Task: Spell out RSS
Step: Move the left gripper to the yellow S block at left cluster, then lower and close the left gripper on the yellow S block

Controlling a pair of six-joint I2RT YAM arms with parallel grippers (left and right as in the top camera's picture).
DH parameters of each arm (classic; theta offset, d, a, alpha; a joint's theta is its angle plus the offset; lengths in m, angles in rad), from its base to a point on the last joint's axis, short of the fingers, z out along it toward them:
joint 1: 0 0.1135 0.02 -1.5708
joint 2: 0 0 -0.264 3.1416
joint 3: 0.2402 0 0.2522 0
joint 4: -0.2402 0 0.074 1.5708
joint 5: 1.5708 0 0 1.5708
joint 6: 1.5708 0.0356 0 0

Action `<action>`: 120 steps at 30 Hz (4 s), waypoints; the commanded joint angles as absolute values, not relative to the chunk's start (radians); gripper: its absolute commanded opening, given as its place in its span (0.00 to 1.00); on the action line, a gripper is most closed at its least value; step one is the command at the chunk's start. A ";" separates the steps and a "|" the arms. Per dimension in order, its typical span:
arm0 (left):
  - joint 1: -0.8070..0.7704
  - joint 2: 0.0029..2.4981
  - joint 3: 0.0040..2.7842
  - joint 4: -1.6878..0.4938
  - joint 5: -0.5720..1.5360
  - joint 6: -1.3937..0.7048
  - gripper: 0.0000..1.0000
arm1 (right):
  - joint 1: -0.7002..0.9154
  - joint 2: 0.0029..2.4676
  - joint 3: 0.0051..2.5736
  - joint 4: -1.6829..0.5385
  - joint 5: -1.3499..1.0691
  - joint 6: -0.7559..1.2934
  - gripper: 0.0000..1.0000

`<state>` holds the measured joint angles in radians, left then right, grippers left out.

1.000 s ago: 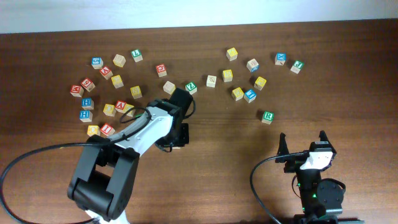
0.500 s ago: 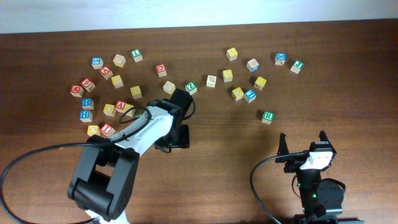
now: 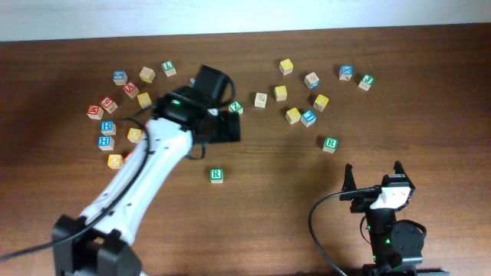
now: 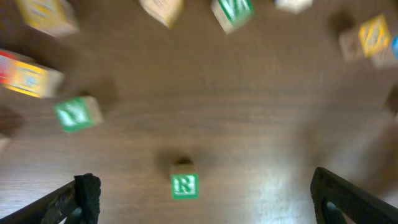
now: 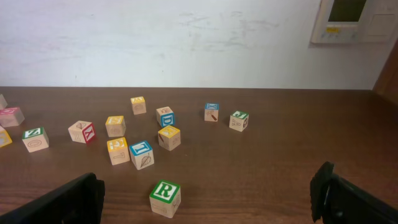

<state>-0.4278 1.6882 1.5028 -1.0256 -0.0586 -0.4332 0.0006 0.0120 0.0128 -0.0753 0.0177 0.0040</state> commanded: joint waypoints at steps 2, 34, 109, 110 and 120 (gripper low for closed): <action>-0.286 1.669 1.530 -1.024 -0.102 -0.421 0.99 | 0.006 0.004 0.006 -0.081 0.012 0.015 0.98; -0.058 1.837 1.650 -0.931 0.032 -0.239 0.99 | 0.006 0.004 0.006 -0.081 0.012 0.015 0.98; -0.091 2.216 1.603 -0.681 -0.181 -0.342 0.51 | 0.006 0.004 0.006 -0.081 0.012 0.015 0.98; -0.091 2.217 1.603 -0.679 -0.181 -0.342 0.50 | 0.006 0.004 0.006 -0.081 0.012 0.015 0.98; -0.091 2.218 1.603 -0.658 -0.181 -0.343 0.30 | 0.006 0.004 0.006 -0.081 0.012 0.015 0.98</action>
